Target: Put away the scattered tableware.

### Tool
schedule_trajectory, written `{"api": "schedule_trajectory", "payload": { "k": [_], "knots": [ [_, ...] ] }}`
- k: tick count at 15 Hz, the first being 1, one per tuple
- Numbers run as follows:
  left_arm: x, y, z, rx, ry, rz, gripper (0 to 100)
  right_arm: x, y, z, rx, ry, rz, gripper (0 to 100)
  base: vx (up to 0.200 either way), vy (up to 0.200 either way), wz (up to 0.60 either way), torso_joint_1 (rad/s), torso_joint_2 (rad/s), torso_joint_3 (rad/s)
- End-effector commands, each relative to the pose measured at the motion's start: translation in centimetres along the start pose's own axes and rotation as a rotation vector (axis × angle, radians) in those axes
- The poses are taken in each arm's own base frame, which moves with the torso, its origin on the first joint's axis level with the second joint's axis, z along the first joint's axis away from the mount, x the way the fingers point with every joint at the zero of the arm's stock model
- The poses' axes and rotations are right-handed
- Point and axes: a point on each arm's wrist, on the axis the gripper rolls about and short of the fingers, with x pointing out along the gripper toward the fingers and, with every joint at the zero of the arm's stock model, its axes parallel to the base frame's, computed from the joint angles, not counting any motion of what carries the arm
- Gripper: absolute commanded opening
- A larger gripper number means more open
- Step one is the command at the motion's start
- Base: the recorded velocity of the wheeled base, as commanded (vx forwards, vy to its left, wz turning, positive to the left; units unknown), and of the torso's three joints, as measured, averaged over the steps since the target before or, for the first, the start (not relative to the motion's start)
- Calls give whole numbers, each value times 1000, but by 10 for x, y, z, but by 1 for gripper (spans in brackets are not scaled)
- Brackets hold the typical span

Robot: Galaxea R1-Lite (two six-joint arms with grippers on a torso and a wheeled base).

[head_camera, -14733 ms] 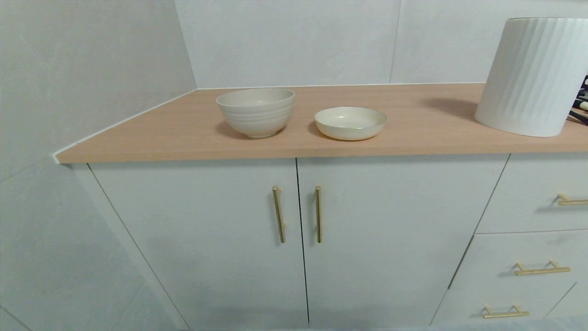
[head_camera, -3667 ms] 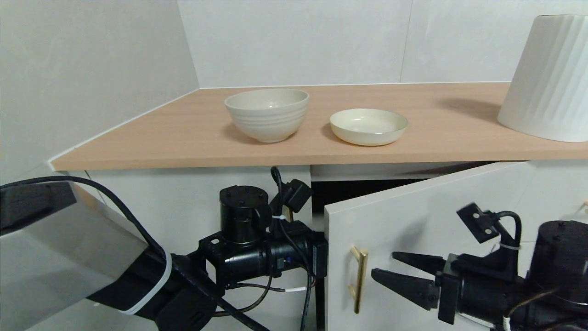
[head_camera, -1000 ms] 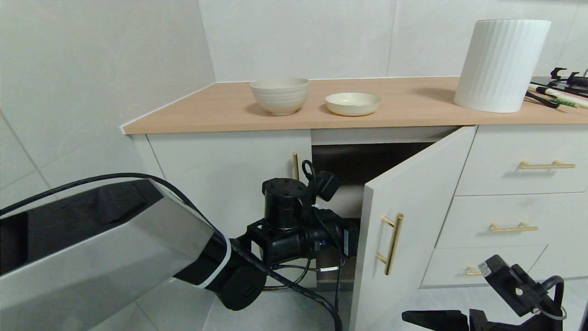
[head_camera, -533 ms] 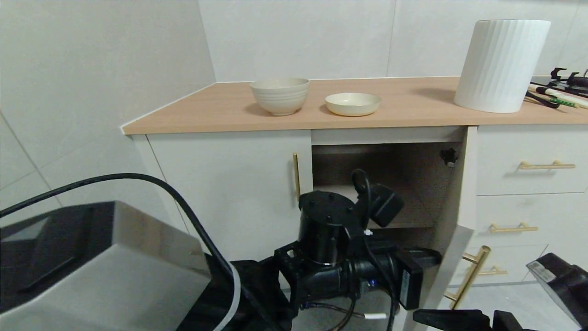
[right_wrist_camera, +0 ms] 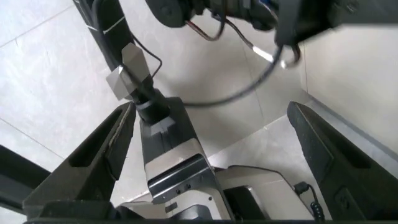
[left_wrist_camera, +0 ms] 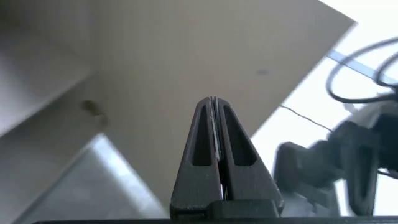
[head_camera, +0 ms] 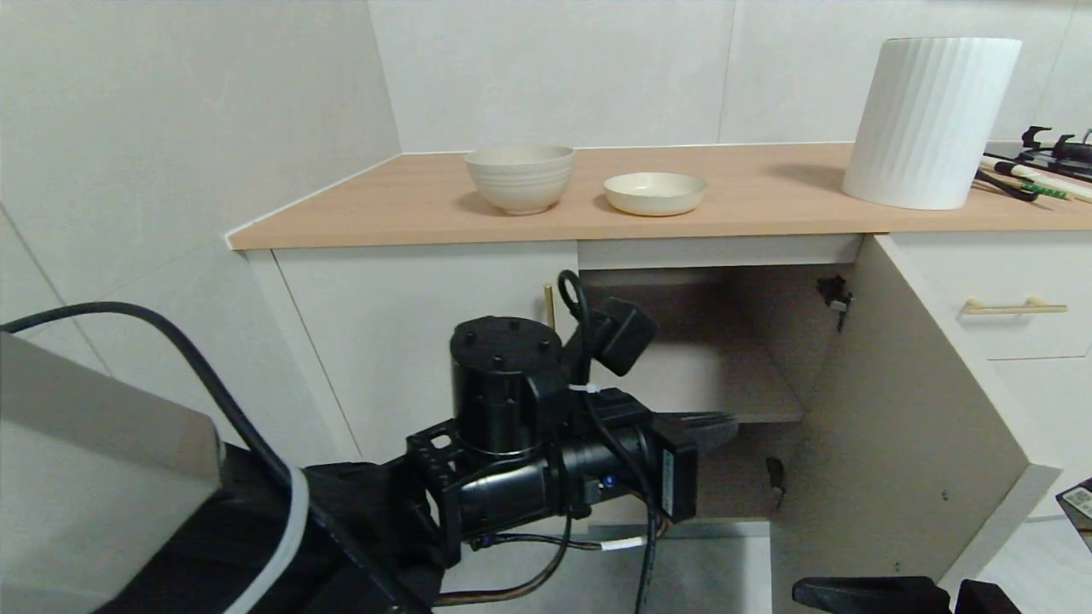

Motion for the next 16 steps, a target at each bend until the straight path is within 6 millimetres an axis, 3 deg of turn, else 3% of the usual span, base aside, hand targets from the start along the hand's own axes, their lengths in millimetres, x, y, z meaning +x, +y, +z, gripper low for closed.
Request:
{"api": "schedule_trajectory", "payload": {
  "k": [1,5,7,8,9,12,14,16],
  "knots": [
    [-44,6,23,9,-74,64,0,2,0,0,-8,4,0,100,0,0,0,0,0,0],
    [-92,9,34,12,-126,142,0,4,2,-5,-65,50,41,100,0,0,0,0,0,0],
    [-123,15,39,16,-170,221,0,20,-2,4,-81,54,28,100,0,0,0,0,0,0],
    [-128,16,40,17,-178,232,0,23,-2,5,-83,54,23,100,0,0,0,0,0,0],
    [-159,21,45,9,-207,324,0,45,-6,24,-101,16,-66,100,0,0,0,0,0,0],
    [-195,23,50,-17,-206,447,0,80,-19,68,-112,-46,-304,100,0,0,0,0,0,0],
    [-206,13,52,5,-193,465,0,81,-30,92,-101,-40,-395,100,0,0,0,0,0,0],
    [-227,7,56,33,-182,536,0,69,-42,120,-88,58,-540,100,0,0,0,0,0,0]
  ]
}}
